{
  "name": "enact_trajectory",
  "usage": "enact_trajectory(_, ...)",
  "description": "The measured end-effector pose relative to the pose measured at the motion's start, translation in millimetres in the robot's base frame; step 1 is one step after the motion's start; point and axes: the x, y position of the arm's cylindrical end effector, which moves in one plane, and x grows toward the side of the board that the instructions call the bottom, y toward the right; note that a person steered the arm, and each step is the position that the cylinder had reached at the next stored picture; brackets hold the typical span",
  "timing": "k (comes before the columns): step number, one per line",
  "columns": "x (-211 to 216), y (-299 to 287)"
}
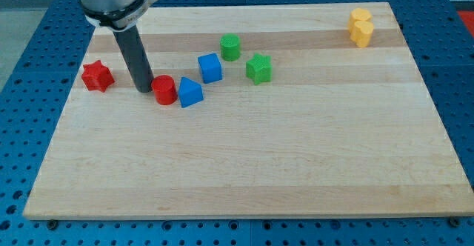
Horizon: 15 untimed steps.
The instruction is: Push the red circle slightly left
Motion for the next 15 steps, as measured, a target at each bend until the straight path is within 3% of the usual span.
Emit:
enact_trajectory(1,-34.1,6.5)
enact_trajectory(2,-28.3,13.5)
enact_trajectory(5,47.2,13.5)
enact_trajectory(7,70.2,13.5)
enact_trajectory(8,41.3,13.5)
enact_trajectory(12,62.6,31.8)
enact_trajectory(13,21.3,31.8)
enact_trajectory(14,7.5,31.7)
enact_trajectory(15,74.9,18.9)
